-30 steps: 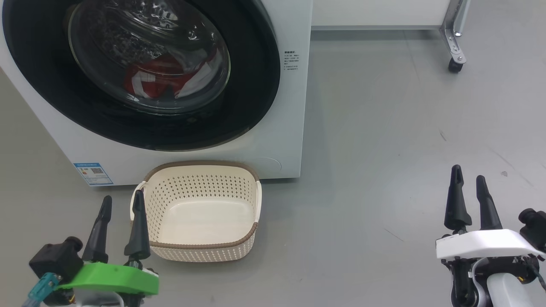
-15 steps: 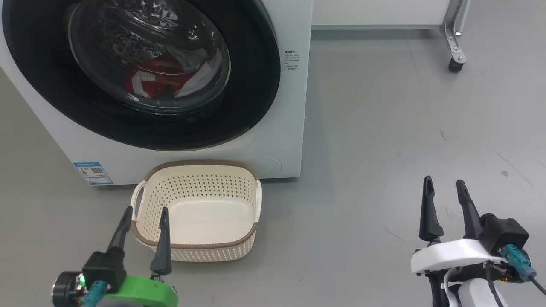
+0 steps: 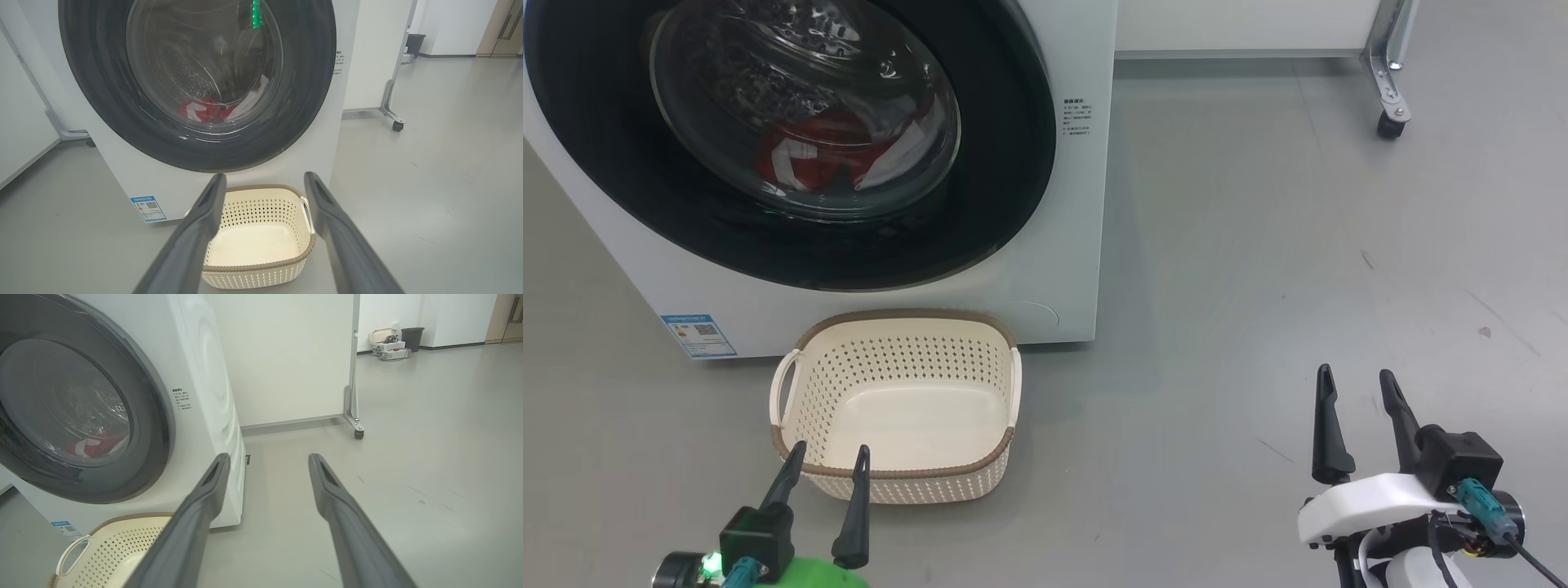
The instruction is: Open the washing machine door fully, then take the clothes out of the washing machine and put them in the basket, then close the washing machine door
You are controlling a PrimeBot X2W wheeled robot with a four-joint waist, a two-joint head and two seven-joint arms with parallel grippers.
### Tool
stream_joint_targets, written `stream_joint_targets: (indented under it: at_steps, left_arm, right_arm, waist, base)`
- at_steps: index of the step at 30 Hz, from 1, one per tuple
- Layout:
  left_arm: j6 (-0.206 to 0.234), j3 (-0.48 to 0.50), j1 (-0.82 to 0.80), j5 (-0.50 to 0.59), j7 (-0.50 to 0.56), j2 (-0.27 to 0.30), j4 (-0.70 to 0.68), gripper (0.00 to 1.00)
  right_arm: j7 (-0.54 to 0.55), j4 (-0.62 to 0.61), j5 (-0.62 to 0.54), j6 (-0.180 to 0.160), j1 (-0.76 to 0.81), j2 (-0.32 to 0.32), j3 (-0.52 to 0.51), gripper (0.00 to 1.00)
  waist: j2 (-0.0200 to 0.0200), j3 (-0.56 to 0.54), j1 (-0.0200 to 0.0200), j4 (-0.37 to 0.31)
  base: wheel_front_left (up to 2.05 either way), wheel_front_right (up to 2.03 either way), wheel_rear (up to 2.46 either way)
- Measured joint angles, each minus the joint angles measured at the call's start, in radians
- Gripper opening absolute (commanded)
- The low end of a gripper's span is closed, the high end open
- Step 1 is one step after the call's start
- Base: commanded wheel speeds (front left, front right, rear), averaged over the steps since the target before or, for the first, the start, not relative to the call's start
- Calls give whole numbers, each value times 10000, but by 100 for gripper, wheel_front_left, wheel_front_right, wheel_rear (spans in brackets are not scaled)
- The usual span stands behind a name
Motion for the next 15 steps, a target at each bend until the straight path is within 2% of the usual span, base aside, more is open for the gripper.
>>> stream_joint_targets:
  at_steps: [15]
  left_arm:
    - [268,-10,-24,-314,0,-12,504,100]
  right_arm:
    - [186,656,222,-84,-38,2,176,100]
  waist:
    - [0,-76,0,-21]
  base:
    - [0,0,0]
